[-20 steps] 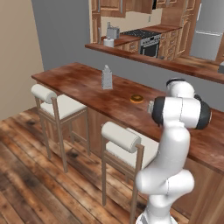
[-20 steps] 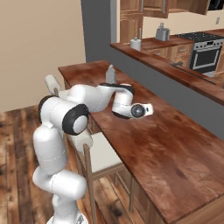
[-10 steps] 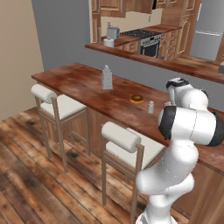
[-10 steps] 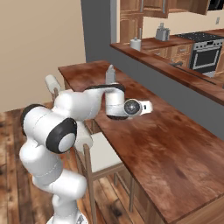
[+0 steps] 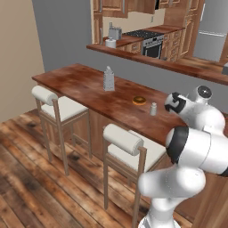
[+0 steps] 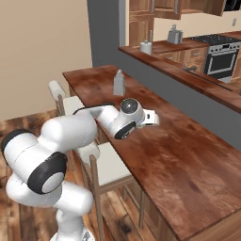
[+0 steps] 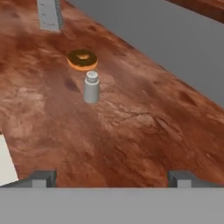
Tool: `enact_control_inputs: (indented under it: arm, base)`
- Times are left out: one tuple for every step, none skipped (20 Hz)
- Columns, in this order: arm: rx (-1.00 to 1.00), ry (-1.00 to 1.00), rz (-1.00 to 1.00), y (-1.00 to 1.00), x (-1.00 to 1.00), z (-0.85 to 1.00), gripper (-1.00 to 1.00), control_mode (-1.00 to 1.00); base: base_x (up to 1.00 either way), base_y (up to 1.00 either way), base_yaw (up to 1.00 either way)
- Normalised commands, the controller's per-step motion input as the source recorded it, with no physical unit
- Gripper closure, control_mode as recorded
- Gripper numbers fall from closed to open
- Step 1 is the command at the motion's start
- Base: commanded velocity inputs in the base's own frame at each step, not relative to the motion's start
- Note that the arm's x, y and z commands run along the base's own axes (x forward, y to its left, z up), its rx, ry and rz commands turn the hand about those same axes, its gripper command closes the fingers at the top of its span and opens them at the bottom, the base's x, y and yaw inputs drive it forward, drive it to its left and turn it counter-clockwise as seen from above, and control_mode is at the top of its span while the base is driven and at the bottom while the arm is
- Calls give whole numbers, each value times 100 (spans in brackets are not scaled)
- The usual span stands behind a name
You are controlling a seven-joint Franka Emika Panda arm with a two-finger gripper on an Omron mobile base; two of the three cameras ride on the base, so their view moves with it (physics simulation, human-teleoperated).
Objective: Move the shaker and shaker from the cabinet to the dining counter.
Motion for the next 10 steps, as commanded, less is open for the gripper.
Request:
enact_control_inputs:
  arm:
    - [19,31,-12,13,-44,60,-100,-100]
    - [21,31,-12,12,-43,62,-100,-100]
    - [21,31,-12,12,-43,63,-100,-100]
    - [21,30,-13,9,-42,64,-100,-100]
    - [21,30,-13,9,-41,65,-100,-100]
    - [19,29,-13,11,-38,66,-100,-100]
    - [19,29,-13,10,-38,66,-100,-100]
    - [17,29,-13,9,-38,63,-100,-100]
    - [16,25,-13,5,-46,59,-100,-100]
    - [14,24,-12,5,-48,53,-100,-100]
  base:
    - [0,0,0]
    - [0,0,0]
    - [0,0,0]
    - [0,0,0]
    - [0,0,0]
    - [0,0,0]
    - [0,0,0]
    - [0,0,0]
    - [0,0,0]
    - [0,0,0]
